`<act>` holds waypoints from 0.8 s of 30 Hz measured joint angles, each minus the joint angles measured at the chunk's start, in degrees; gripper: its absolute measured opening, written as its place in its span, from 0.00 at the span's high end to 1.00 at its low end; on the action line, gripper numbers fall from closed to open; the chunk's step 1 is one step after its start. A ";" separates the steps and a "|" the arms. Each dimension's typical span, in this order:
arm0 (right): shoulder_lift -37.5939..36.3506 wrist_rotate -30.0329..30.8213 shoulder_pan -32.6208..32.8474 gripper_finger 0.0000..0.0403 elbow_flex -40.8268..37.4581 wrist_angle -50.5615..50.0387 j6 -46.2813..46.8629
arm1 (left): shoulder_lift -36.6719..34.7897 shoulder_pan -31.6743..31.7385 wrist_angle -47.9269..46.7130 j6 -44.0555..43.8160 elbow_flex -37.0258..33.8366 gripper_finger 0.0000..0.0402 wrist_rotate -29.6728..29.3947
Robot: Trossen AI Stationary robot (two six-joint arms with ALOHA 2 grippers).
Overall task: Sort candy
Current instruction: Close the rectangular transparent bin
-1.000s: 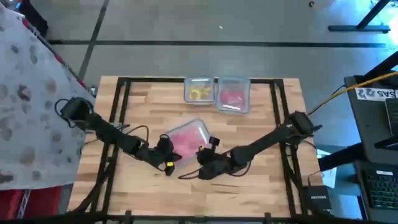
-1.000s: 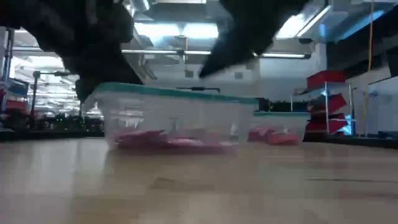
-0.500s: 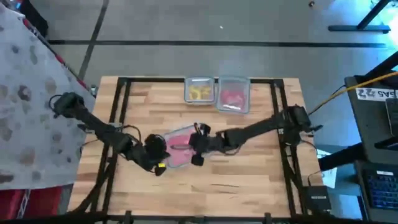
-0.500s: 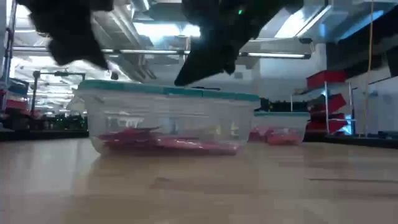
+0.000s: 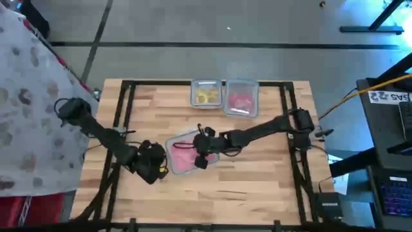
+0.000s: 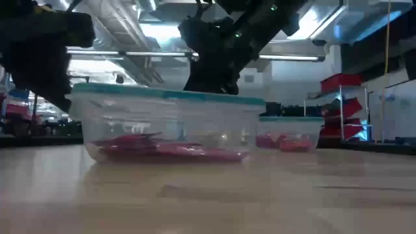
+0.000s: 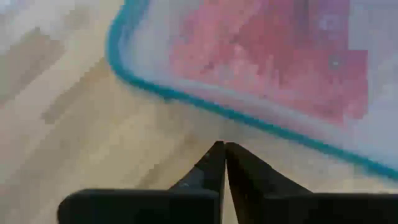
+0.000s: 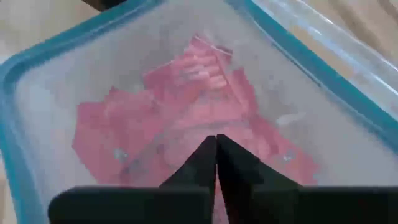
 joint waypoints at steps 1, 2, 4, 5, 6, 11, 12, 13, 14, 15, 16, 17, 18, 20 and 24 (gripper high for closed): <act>0.05 -0.38 0.00 1.00 -0.02 0.33 0.00 | 0.36 0.71 0.99 1.02 -0.11 1.00 0.07; 0.07 -0.58 0.00 1.00 -0.02 0.54 0.00 | 0.66 1.32 2.41 1.84 -0.35 1.00 0.17; 0.07 -0.62 0.00 1.00 -0.10 0.59 0.01 | 1.33 2.40 4.60 3.06 -0.66 1.00 0.06; 0.07 -0.64 -0.02 1.00 -0.10 0.55 0.02 | 1.64 2.87 5.58 3.89 -0.90 1.00 -0.13; 0.12 -0.67 -0.02 1.00 -0.10 0.68 0.01 | 1.91 3.39 6.81 4.45 -1.26 1.00 -0.12; 0.20 -0.27 0.07 1.00 -0.13 0.55 0.22 | 2.65 4.75 10.18 6.80 -2.00 1.00 0.52; 0.20 0.15 0.25 1.00 -0.13 0.50 -0.02 | 2.33 4.54 10.08 6.70 -2.00 1.00 0.53; -0.22 0.35 0.39 1.00 -0.13 0.26 -0.28 | 1.89 4.09 9.98 6.48 -2.00 1.00 0.69; -0.78 0.24 0.42 1.00 -0.13 -0.43 -0.65 | 1.30 3.58 9.93 5.98 -1.98 1.00 0.88; -1.14 -0.27 0.45 1.00 -0.15 -1.21 -1.26 | 0.77 2.90 9.47 5.29 -1.49 1.00 0.84; -1.65 -0.65 0.61 1.00 -0.17 -1.97 -1.95 | 0.23 2.11 8.99 4.71 -0.71 1.00 0.87; -2.27 -0.33 1.04 1.00 -0.19 -2.90 -2.85 | -0.19 1.22 8.10 3.77 0.10 1.00 0.64; -3.04 1.50 1.75 1.00 -0.30 -4.03 -3.66 | -0.48 0.35 6.59 3.15 1.00 1.00 0.29; -4.91 6.85 3.83 1.00 -0.68 -6.59 -5.88 | -0.65 -1.28 2.99 1.99 2.91 1.00 -1.58; -9.50 8.41 6.80 1.00 -0.62 -6.67 -7.76 | -0.89 -2.70 -3.91 0.32 6.83 1.00 -6.96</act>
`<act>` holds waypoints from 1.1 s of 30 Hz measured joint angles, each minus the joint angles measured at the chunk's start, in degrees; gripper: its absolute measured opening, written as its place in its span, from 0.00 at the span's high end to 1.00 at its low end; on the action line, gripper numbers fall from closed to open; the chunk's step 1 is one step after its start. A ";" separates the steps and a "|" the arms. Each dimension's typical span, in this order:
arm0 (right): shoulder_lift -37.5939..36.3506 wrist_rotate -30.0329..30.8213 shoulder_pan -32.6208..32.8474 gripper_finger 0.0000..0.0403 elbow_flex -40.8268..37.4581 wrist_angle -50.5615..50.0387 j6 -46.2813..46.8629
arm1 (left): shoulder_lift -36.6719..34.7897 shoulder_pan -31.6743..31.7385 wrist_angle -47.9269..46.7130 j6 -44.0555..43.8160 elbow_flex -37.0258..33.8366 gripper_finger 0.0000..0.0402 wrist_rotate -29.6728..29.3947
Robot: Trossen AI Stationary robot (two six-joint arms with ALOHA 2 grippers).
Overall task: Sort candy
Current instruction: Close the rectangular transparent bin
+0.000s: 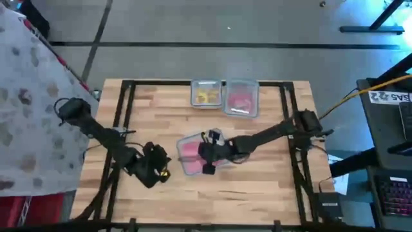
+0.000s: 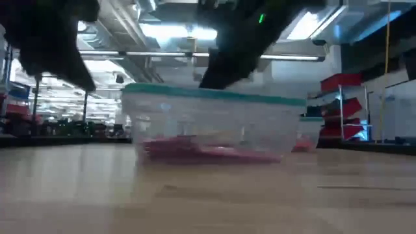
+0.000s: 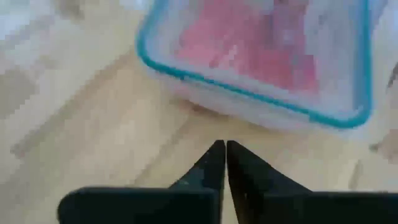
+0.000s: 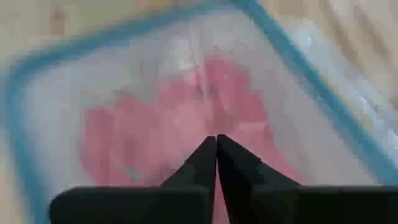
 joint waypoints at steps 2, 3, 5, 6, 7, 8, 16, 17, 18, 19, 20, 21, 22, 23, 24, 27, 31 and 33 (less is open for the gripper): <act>-1.69 -2.44 1.03 1.00 0.29 0.09 0.00 | 0.02 0.71 -2.00 0.41 0.57 1.00 -2.51; -1.93 -4.40 1.60 1.00 0.29 -0.39 0.00 | 0.02 1.51 -1.95 1.29 0.59 1.00 -3.89; -1.79 -7.25 2.62 1.00 0.12 -1.83 0.04 | 0.02 4.06 -1.04 4.75 0.63 1.00 -5.21; -1.72 -7.75 3.18 1.00 0.10 -2.58 0.29 | 0.02 5.87 -0.57 7.15 0.63 1.00 -4.88; -1.73 -7.53 3.64 1.00 0.10 -3.51 0.77 | 0.02 7.94 0.26 9.89 0.63 1.00 -4.20; -1.80 -6.74 4.03 1.00 0.15 -4.64 1.68 | 0.02 10.06 1.88 12.73 0.52 1.00 -3.40; 2.83 -3.27 2.99 1.00 0.28 -8.89 6.01 | 1.10 28.63 21.63 40.68 0.15 1.00 12.50; 3.27 -3.41 3.02 1.00 0.40 -8.80 6.01 | 1.41 30.61 24.08 43.11 0.15 1.00 15.80; 3.59 -3.46 3.04 1.00 0.46 -8.38 5.99 | 1.90 32.57 25.52 44.93 0.15 1.00 19.00; 3.92 -3.54 3.08 1.00 0.52 -8.11 5.99 | 2.58 34.38 26.49 46.04 0.15 1.00 21.69; 4.05 -3.51 3.12 1.00 0.56 -7.97 5.99 | 3.50 35.92 27.11 46.86 0.15 1.00 23.66; 4.06 -3.50 3.25 1.00 0.57 -7.90 5.99 | 4.49 37.24 27.34 47.11 0.15 1.00 24.82; 4.08 -3.38 3.37 1.00 0.55 -7.83 5.97 | 5.55 38.34 27.29 47.14 0.15 1.00 25.39; 4.11 -3.11 3.37 1.00 0.53 -7.72 5.82 | 6.67 39.15 27.20 47.08 0.15 1.00 25.77; 4.12 -2.95 3.39 1.00 0.51 -7.64 5.74 | 7.88 39.76 27.53 47.06 0.15 1.00 26.46; 4.18 -2.73 3.41 1.00 0.47 -7.27 5.58 | 11.70 40.48 28.81 47.06 0.15 1.00 28.20; 4.21 -3.24 3.42 1.00 0.45 -7.01 4.88 | 15.18 40.61 32.74 47.04 0.33 1.00 32.97; 4.23 -3.41 3.55 1.00 0.43 -6.98 4.63 | 16.03 40.50 34.13 47.05 0.35 1.00 37.22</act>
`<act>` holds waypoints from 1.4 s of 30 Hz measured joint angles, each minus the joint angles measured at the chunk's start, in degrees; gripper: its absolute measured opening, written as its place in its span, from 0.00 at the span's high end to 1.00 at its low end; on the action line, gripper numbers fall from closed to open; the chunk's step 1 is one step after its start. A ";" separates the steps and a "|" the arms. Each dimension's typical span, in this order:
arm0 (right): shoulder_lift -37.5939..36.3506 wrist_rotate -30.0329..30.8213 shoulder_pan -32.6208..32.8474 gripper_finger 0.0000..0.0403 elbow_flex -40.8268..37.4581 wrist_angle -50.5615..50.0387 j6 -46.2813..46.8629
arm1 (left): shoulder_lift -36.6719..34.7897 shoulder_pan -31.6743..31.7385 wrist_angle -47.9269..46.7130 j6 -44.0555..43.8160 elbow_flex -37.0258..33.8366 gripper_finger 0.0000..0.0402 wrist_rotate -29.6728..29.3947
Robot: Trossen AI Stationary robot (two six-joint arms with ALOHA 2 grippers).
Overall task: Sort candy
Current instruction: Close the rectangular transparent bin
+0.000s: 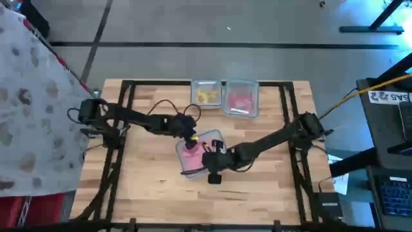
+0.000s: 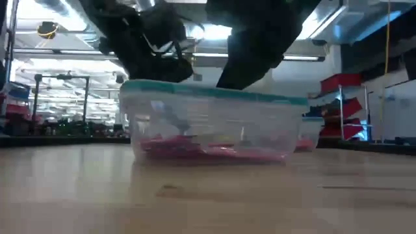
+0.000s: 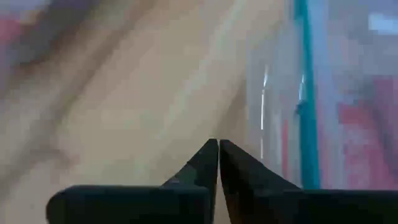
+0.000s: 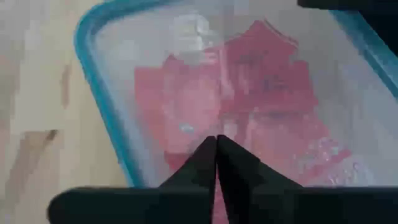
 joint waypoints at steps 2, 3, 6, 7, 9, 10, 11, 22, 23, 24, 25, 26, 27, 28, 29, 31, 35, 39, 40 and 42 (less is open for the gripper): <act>0.00 -0.53 0.04 1.00 0.00 0.10 -0.10 | 0.18 -0.47 0.73 -0.03 -0.08 1.00 2.77; 0.00 -0.63 0.04 1.00 0.00 0.12 -0.16 | 0.21 -0.76 0.97 -0.02 -0.12 1.00 3.93; 0.04 -0.73 0.02 1.00 0.00 0.38 -1.30 | 0.28 -1.67 1.87 -0.58 -0.26 1.00 7.67; 0.04 -0.73 0.02 1.00 -0.02 0.49 -1.47 | 0.28 -2.21 1.90 -1.24 -0.27 1.00 8.44; 0.07 -0.63 -0.04 1.00 -0.05 0.71 -1.59 | 0.69 -3.40 2.03 -1.89 -0.28 1.00 8.85; 0.10 -0.34 -0.10 1.00 -0.05 0.88 -1.61 | 0.91 -4.03 2.08 -2.39 -0.28 1.00 8.92; 0.12 -0.14 -0.30 1.00 -0.08 1.06 -1.78 | 1.28 -4.57 2.05 -2.75 -0.28 1.00 8.89; -5.96 3.66 3.95 1.00 -0.40 -3.97 -1.63 | 2.55 -6.69 -0.40 -4.82 -0.28 1.00 5.27; -7.33 2.44 5.08 1.00 -0.28 -5.40 -0.65 | 2.53 -6.66 -0.35 -4.83 -0.27 1.00 4.87; -8.20 0.96 6.18 1.00 -0.21 -6.92 0.58 | 2.52 -6.66 -0.55 -4.88 -0.26 1.00 3.94; -8.52 -0.71 7.37 1.00 -0.18 -8.19 1.73 | 2.25 -6.66 -1.16 -5.15 -0.26 1.00 2.68; -8.50 -2.71 8.59 1.00 -0.21 -9.29 2.54 | 1.90 -6.66 -1.93 -5.94 -0.27 1.00 1.06; -8.28 -4.45 9.75 1.00 -0.33 -10.20 3.22 | 1.31 -6.65 -2.49 -6.41 -0.31 1.00 -0.70; -8.03 -5.71 10.89 1.00 -0.39 -10.72 3.74 | 0.32 -6.64 -3.04 -6.57 -0.31 1.00 -2.38; -7.76 -6.67 12.03 1.00 -0.38 -10.45 4.52 | -0.68 -6.62 -3.82 -6.67 -0.29 1.00 -3.82; -6.96 -7.31 13.88 1.00 -0.16 -9.68 6.31 | -2.88 -6.60 -5.89 -6.66 -0.27 1.00 -6.21; -4.64 -5.34 15.47 1.00 -0.29 -10.14 8.66 | -7.33 -6.55 -8.95 -6.52 -0.25 1.00 -7.57; -3.44 -3.44 14.59 1.00 -0.24 -9.51 9.81 | -7.64 -6.79 -7.84 -6.70 -0.22 1.00 -3.41; -3.27 -3.25 14.33 1.00 -0.24 -9.79 10.24 | -6.92 -6.99 -6.97 -6.72 -0.22 1.00 -2.40; -3.05 -2.87 13.97 1.00 -0.25 -10.07 10.75 | -5.32 -7.54 -5.66 -6.74 -0.20 1.00 -1.19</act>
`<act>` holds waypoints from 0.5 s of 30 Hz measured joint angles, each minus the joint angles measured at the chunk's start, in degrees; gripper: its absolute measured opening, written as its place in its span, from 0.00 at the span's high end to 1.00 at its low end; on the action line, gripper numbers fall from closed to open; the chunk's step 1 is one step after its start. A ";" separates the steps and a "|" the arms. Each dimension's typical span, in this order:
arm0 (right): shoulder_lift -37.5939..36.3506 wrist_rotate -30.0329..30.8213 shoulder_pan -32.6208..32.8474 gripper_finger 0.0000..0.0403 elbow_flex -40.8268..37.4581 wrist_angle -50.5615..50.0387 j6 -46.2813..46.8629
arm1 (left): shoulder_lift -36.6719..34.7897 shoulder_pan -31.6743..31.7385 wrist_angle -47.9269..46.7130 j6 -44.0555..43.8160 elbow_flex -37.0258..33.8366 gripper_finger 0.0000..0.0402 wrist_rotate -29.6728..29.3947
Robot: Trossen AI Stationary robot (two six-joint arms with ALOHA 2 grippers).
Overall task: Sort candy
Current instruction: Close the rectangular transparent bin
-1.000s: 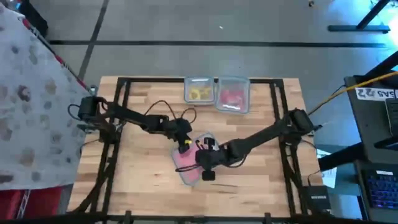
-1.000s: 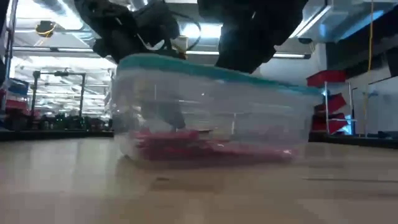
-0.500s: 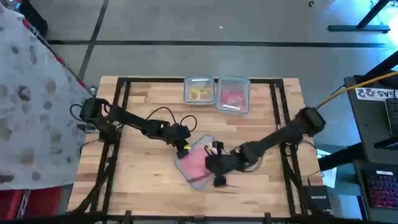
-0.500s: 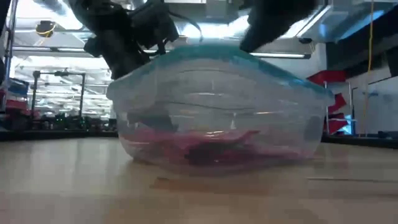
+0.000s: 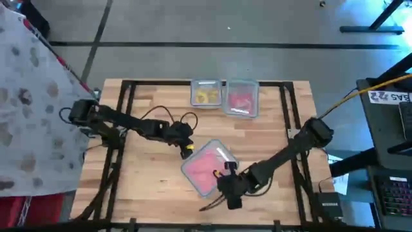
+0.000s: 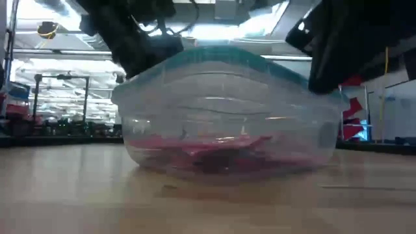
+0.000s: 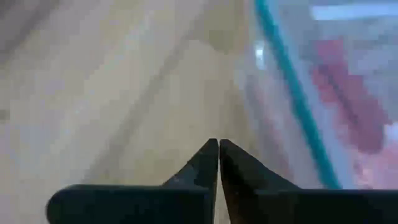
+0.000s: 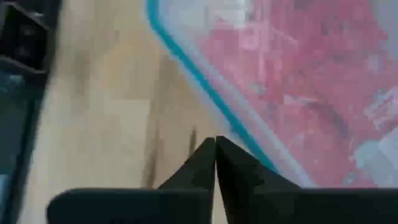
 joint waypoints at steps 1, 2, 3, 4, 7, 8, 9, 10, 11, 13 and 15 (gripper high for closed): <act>0.15 0.19 -0.28 1.00 0.05 0.21 0.02 | 0.99 -0.34 1.04 0.05 -0.01 1.00 0.53; 0.25 0.21 -0.35 1.00 0.10 0.21 0.04 | 1.96 -0.68 2.90 0.32 -0.04 1.00 1.50; 0.38 0.21 -0.32 1.00 0.10 -0.11 0.04 | 2.96 -1.00 4.88 0.65 -0.04 1.00 2.27; 0.72 0.12 -0.48 1.00 0.10 -0.25 0.01 | 3.74 -1.28 6.72 0.87 -0.05 1.00 2.70; 1.26 0.00 -0.53 1.00 0.14 -0.13 -0.11 | 5.79 -1.77 11.21 0.98 -0.08 1.00 3.51; 1.41 0.04 -0.55 1.00 0.20 -0.13 -0.09 | 6.13 -1.85 11.40 0.94 -0.08 1.00 3.41; 1.45 0.60 -0.53 1.00 0.21 -0.15 -0.15 | 6.38 -1.92 11.59 0.87 -0.08 1.00 3.47; 1.50 1.37 -0.49 1.00 0.21 -0.15 -0.24 | 6.67 -2.02 11.82 0.72 -0.08 1.00 3.57; 1.50 1.81 -0.47 1.00 0.21 -0.16 -0.23 | 7.03 -2.15 12.09 0.70 -0.08 1.00 3.61; 1.52 2.19 -0.49 1.00 0.21 -0.04 -0.30 | 7.78 -2.54 12.60 0.70 -0.08 1.00 3.65; 1.54 2.38 -0.73 1.00 0.18 0.26 -0.49 | 8.58 -3.05 13.87 1.12 -0.14 1.00 4.25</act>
